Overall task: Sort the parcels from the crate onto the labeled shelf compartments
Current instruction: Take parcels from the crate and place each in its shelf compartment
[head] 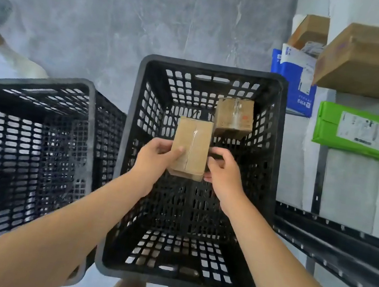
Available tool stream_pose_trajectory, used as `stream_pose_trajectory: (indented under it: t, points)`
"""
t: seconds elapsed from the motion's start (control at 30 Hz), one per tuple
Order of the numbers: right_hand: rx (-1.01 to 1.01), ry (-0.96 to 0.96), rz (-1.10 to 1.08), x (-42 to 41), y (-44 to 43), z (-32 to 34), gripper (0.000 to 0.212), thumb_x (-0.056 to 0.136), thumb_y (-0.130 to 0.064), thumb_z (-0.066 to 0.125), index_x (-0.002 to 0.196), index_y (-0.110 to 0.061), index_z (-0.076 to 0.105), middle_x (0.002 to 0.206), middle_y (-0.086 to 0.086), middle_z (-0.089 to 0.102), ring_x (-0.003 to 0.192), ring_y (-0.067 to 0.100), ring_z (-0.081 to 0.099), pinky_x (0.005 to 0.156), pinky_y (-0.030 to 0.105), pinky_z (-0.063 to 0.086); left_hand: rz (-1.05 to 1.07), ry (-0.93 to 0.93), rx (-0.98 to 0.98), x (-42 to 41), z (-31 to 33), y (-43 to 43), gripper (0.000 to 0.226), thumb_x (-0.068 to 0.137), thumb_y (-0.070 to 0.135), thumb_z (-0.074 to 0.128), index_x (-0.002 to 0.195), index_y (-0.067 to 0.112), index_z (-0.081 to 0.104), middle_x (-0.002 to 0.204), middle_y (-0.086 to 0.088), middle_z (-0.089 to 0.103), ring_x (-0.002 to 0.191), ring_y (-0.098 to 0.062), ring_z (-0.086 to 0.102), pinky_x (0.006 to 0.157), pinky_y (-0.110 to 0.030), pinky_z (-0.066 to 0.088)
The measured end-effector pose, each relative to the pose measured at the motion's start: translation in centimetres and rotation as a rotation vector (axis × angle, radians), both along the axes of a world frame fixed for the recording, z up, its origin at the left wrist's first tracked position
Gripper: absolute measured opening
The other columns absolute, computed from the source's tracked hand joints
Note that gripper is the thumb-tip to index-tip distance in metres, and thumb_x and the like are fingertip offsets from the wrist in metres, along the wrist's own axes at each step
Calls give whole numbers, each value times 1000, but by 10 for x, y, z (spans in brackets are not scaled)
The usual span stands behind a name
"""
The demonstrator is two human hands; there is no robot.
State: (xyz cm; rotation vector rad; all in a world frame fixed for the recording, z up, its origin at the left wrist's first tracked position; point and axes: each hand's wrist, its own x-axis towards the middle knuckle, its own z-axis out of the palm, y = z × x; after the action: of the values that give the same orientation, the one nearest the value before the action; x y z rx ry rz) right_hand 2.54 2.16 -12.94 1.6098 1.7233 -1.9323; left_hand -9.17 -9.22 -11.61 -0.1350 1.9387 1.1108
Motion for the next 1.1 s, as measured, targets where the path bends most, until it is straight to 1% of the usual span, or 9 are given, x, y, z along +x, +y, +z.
stream_pose_trajectory:
  t: [0.07,0.13,0.3,0.43,0.57,0.67,0.77,0.9,1.1]
  points:
    - [1,52,-22,3,-4,41,18,103,-22,52,119,-26,57,105,8,66,90,18,68,64,21,56,5,-3,65,1,32,-4,17,89,29,72,104,22,64,110,3,70,105,-15,66,99,-39,52]
    - [23,87,-36,9,-10,83,17,102,-24,54,118,-27,57,105,9,67,89,17,69,62,17,53,5,12,114,6,68,-8,13,90,29,71,100,23,66,112,2,71,106,-16,67,100,-41,52]
    - [77,199,-110,23,-23,189,23,98,-21,61,120,-22,58,112,4,66,103,16,65,81,26,56,7,102,223,14,175,-19,28,88,36,72,110,20,66,113,3,70,107,-17,65,100,-43,51]
    - [93,290,-165,26,-31,264,32,90,-32,70,120,-28,59,116,-11,64,111,9,62,103,40,50,-13,143,347,13,255,-37,21,88,33,73,106,23,68,111,2,73,107,-19,67,98,-46,53]
    - [119,303,-92,18,-27,332,59,89,-44,66,140,-20,51,126,-4,63,115,15,61,106,44,47,-30,212,468,4,323,-46,24,87,30,74,108,20,68,109,2,73,106,-19,68,97,-42,54]
    - [85,400,-53,15,-24,375,72,76,-51,70,137,-17,54,124,1,67,110,18,66,101,44,52,-40,354,557,1,366,-46,24,87,24,74,110,21,66,112,6,71,108,-11,66,96,-36,53]
    - [136,507,-69,10,-16,407,63,73,-45,78,128,-18,60,116,0,72,99,15,72,93,41,57,-62,571,653,-4,404,-39,28,89,11,70,112,25,62,118,12,66,108,0,63,93,-25,51]
    - [211,617,-117,8,-7,433,44,84,-28,77,124,-19,60,115,1,71,99,15,72,85,36,60,-126,747,680,-7,433,-28,23,94,11,63,111,27,63,116,20,64,104,-7,66,87,-25,53]
    - [407,599,-25,17,7,459,39,84,-37,76,119,-31,58,117,0,68,101,15,70,85,35,60,-169,677,632,1,452,-9,33,96,38,57,121,17,57,115,8,66,98,3,65,68,-11,52]
